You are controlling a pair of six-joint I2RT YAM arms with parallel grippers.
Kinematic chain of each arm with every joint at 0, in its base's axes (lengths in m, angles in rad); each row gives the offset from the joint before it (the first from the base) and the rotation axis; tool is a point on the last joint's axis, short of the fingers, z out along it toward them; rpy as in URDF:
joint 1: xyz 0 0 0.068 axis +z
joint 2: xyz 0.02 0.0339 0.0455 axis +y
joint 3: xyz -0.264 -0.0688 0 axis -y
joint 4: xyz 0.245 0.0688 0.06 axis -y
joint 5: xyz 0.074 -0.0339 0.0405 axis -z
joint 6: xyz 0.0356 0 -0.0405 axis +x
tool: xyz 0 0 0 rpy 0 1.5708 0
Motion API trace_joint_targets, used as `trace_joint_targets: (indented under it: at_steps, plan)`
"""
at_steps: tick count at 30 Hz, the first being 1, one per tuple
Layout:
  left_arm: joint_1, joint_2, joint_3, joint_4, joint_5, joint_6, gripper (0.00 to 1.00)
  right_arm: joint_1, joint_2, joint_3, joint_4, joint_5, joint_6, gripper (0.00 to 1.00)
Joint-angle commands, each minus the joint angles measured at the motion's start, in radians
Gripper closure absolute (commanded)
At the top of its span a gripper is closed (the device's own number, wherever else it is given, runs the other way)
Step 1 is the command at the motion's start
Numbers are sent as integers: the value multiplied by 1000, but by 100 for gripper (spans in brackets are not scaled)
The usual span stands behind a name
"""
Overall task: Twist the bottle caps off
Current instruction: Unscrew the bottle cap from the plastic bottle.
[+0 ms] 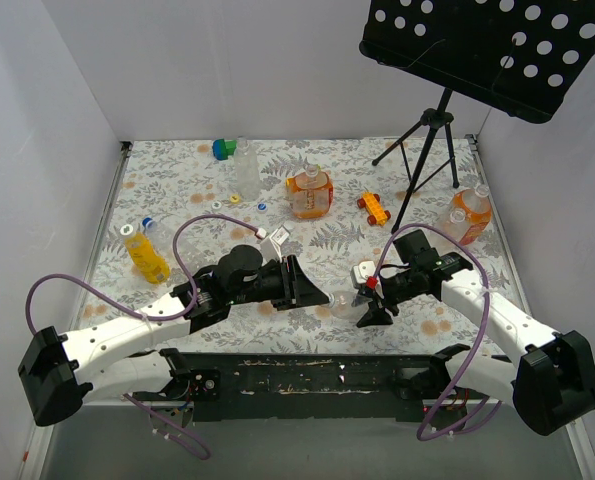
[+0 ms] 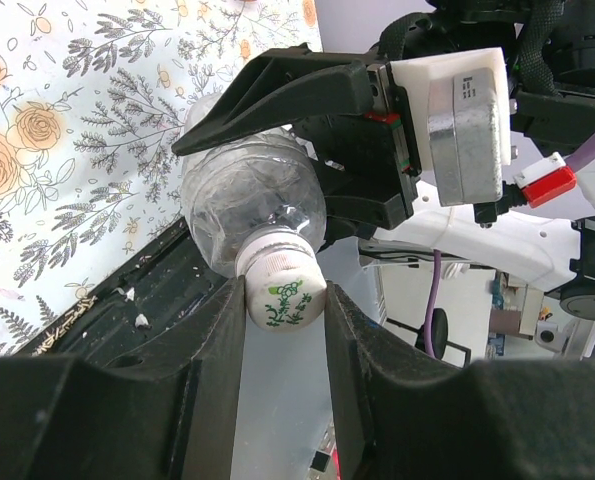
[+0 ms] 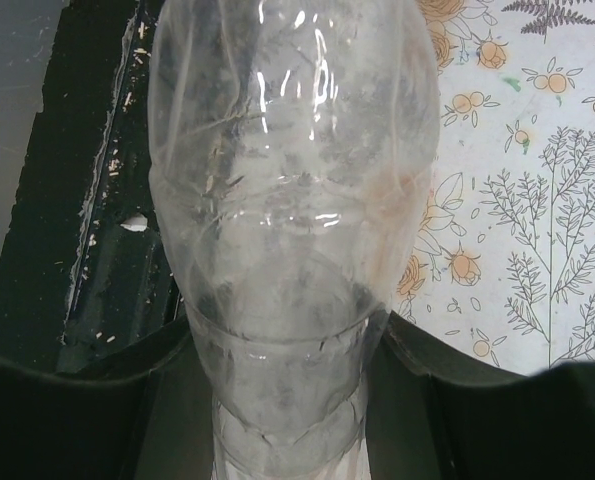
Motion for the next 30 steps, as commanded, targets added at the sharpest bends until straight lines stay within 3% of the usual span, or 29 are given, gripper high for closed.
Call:
trace_joint_targets:
  at_steps: [1,12,30]
  plan:
    - [12,-68,53,-25,-32,6,77,-15,9,4,-58,74,-27,94]
    - [12,-99,76,-60,-51,58,38,-15,8,4,-58,72,-29,94]
    - [12,-145,96,-143,-72,196,20,-15,11,4,-58,72,-29,94]
